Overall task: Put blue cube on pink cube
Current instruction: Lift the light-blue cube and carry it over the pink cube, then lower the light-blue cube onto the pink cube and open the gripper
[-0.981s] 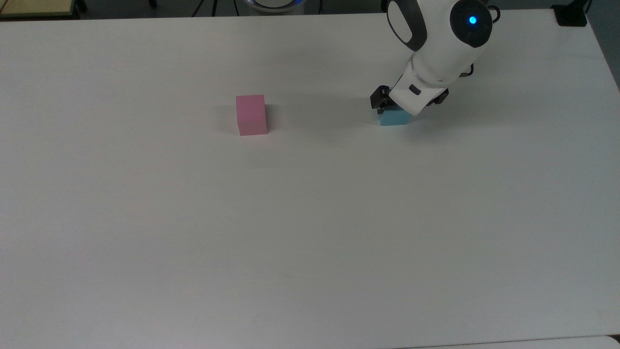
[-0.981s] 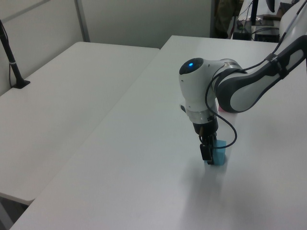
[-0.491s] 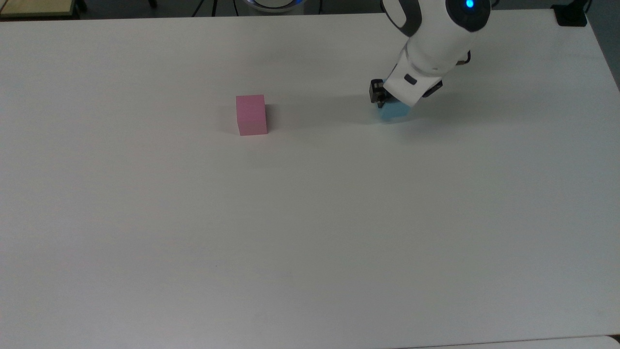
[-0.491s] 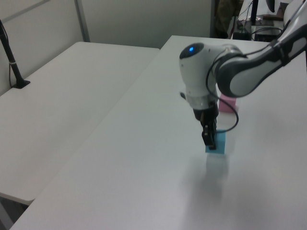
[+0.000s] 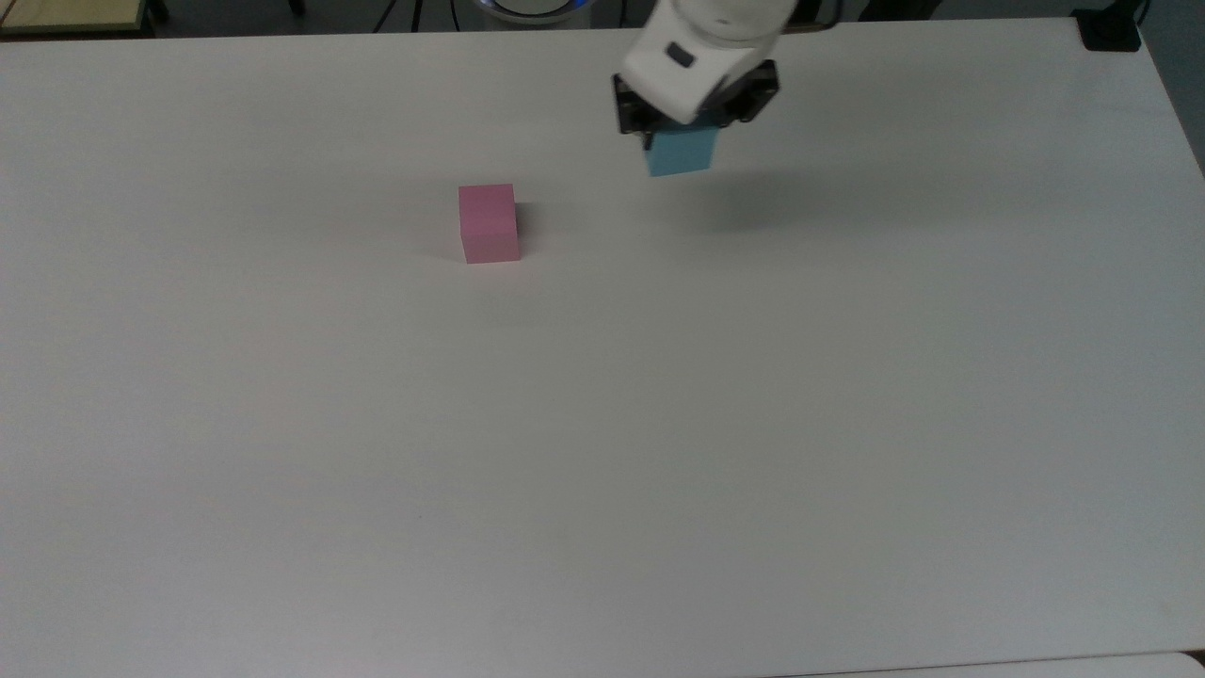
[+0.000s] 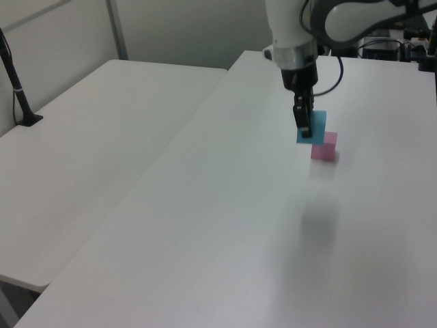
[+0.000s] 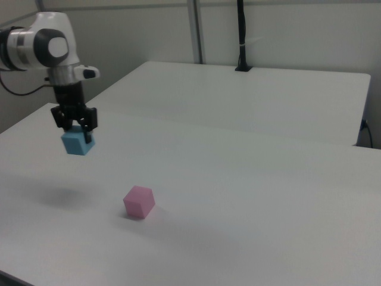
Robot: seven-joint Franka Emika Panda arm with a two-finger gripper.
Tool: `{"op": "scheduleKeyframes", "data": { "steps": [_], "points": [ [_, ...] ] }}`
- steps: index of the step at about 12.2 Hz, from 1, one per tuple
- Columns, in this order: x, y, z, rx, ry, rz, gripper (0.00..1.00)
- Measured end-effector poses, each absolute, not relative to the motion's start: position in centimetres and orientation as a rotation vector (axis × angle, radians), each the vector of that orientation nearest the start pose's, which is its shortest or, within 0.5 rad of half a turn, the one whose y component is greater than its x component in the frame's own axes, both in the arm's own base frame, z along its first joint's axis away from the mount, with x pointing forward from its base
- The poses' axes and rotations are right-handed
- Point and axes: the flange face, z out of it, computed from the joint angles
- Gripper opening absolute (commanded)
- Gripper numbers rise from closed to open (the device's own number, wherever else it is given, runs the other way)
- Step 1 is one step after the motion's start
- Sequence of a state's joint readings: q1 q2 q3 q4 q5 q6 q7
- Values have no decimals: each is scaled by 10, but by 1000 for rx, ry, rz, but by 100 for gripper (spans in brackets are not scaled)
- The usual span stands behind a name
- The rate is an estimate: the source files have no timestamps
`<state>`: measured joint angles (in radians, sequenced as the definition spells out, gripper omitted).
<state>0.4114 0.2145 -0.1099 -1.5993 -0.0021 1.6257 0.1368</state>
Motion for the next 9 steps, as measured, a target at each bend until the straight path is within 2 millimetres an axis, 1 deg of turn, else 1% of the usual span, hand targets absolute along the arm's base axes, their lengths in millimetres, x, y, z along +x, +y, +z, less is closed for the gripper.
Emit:
{"op": "scheduleKeyframes", "data": {
  "steps": [1, 2, 4, 5, 6, 7, 8, 9],
  "points": [
    [585, 157, 494, -3179, -254, 281, 33],
    [593, 123, 494, -3171, -238, 286, 33],
    [602, 64, 494, -3154, -230, 288, 33],
    [604, 46, 494, -3150, -224, 288, 33],
    [605, 34, 493, -3150, -212, 288, 33],
    [606, 28, 490, -3154, -201, 291, 34],
    [608, 24, 480, -3164, -197, 282, 35],
    [610, 22, 466, -3177, -199, 272, 35]
  ]
}}
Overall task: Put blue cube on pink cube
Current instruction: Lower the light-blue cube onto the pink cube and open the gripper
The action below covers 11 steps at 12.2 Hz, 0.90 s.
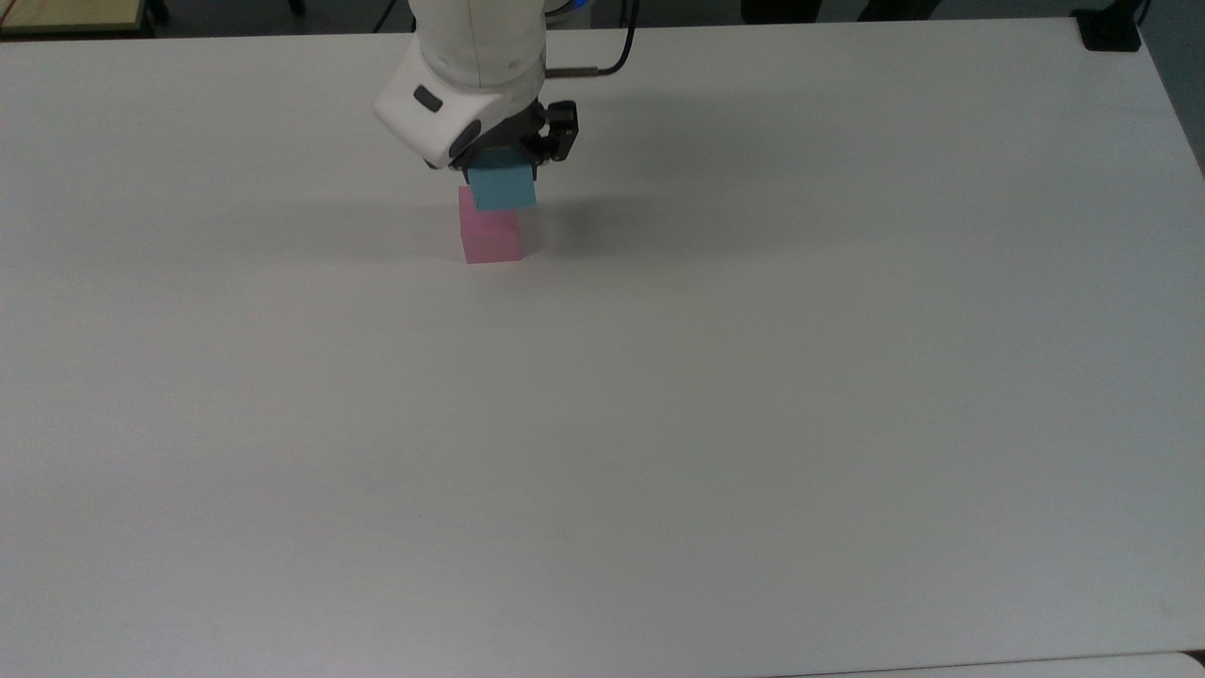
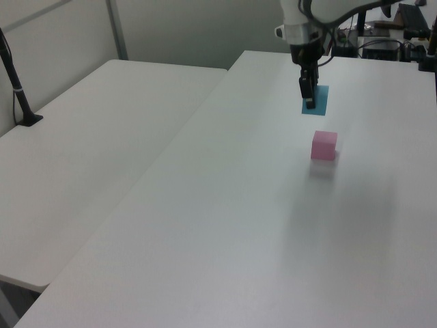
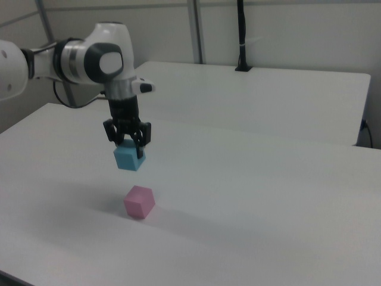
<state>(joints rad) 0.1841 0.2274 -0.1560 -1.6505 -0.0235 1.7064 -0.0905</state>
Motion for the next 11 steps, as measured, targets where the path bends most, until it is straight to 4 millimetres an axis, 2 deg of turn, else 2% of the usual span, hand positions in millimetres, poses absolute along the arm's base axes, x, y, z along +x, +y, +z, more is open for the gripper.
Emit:
{"op": "scheduleKeyframes", "data": {
  "steps": [3, 7, 10, 11],
  "points": [
    [608, 14, 416, -3209, -211, 283, 35],
    [599, -16, 398, -3204, -234, 348, 35],
    [590, -15, 382, -3187, -273, 408, 36],
    [587, -13, 377, -3184, -280, 427, 39]
  ]
}}
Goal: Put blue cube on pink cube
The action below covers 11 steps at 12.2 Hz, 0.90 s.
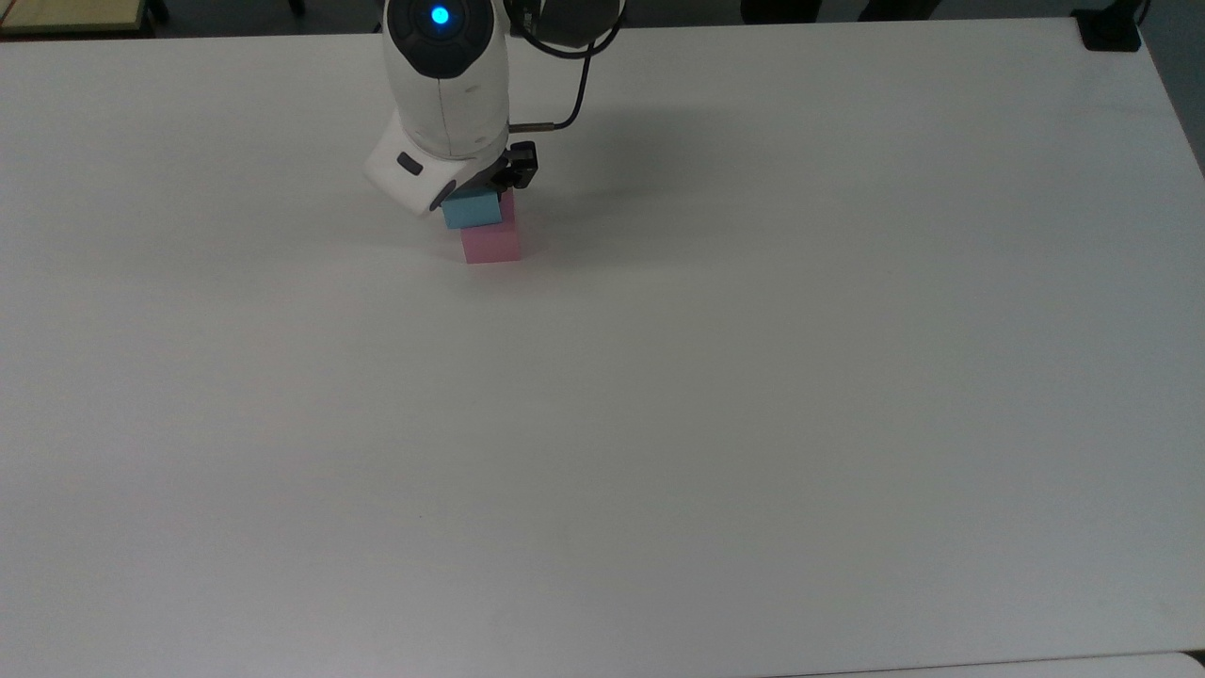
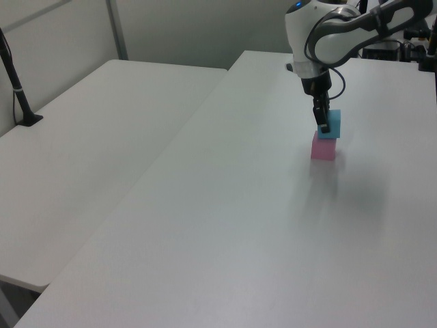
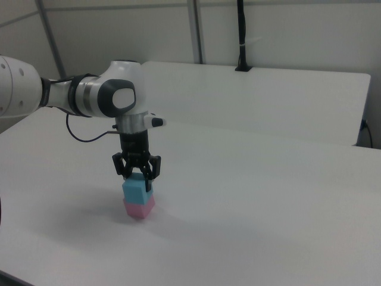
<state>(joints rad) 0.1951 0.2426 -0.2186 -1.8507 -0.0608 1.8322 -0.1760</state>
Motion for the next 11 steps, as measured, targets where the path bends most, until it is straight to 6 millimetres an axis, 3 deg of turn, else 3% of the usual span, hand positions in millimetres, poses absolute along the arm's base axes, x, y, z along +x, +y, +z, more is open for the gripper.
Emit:
{"op": "scheduleKeyframes", "data": {
  "steps": [2, 6, 8, 9, 11],
  "points": [
    [586, -8, 376, -3182, -291, 432, 98],
    [585, -8, 376, -3192, -228, 432, 100],
    [585, -8, 387, -3196, -180, 395, 100],
    [585, -8, 403, -3197, -169, 349, 100],
    [585, -8, 457, -3204, -117, 184, 100]
  ]
}}
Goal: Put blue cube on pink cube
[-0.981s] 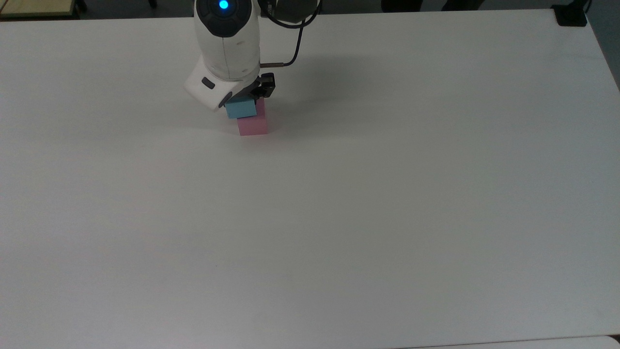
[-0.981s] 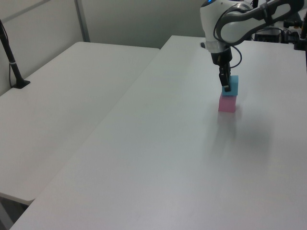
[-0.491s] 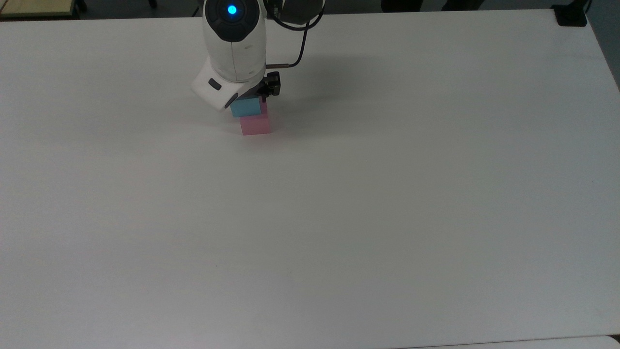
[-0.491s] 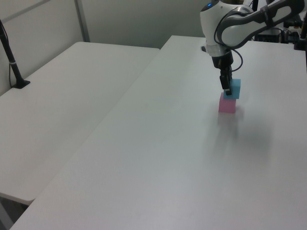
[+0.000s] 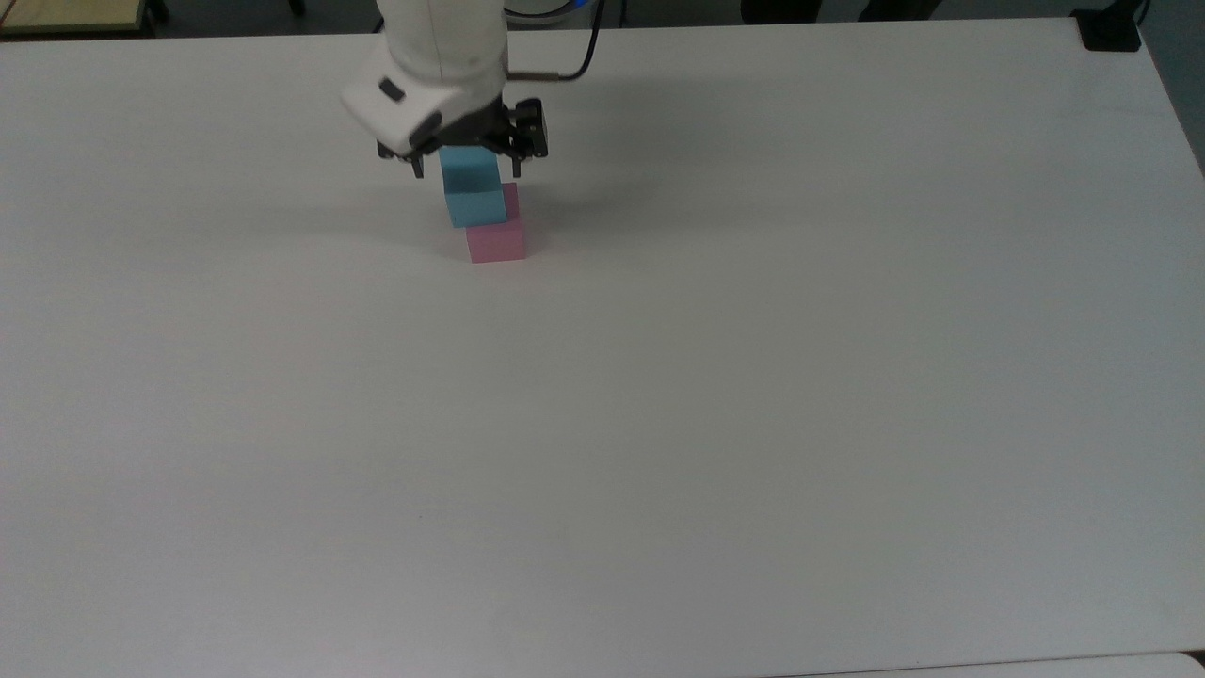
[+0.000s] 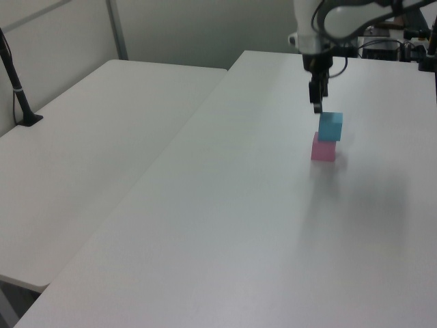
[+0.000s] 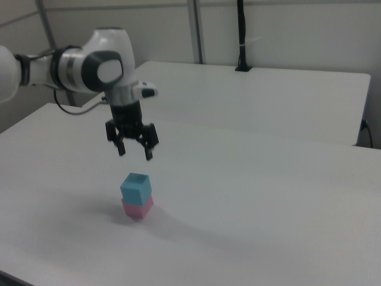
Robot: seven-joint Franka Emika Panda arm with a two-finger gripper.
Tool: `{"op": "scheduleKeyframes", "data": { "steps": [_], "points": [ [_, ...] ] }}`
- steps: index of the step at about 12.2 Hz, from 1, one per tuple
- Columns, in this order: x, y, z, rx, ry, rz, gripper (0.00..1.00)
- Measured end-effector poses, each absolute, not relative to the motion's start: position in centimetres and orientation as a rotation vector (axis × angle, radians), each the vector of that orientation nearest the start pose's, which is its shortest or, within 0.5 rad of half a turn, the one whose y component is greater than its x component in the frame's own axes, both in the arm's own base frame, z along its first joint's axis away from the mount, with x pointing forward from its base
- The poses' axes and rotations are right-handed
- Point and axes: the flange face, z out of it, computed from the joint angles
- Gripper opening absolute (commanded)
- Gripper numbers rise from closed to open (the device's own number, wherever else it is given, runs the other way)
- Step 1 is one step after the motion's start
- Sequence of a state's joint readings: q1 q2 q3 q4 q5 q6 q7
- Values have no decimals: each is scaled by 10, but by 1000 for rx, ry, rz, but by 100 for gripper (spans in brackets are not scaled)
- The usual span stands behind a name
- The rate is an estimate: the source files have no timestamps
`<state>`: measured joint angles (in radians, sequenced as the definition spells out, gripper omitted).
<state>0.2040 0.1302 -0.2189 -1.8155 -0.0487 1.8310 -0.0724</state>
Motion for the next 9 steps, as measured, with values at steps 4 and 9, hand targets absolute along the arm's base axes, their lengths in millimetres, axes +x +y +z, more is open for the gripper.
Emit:
{"op": "scheduleKeyframes", "data": {
  "steps": [4, 9],
  "points": [
    [584, -4, 569, -3196, 38, -97, 100],
    [569, -21, 601, -3172, 117, -123, 100]
  ]
}}
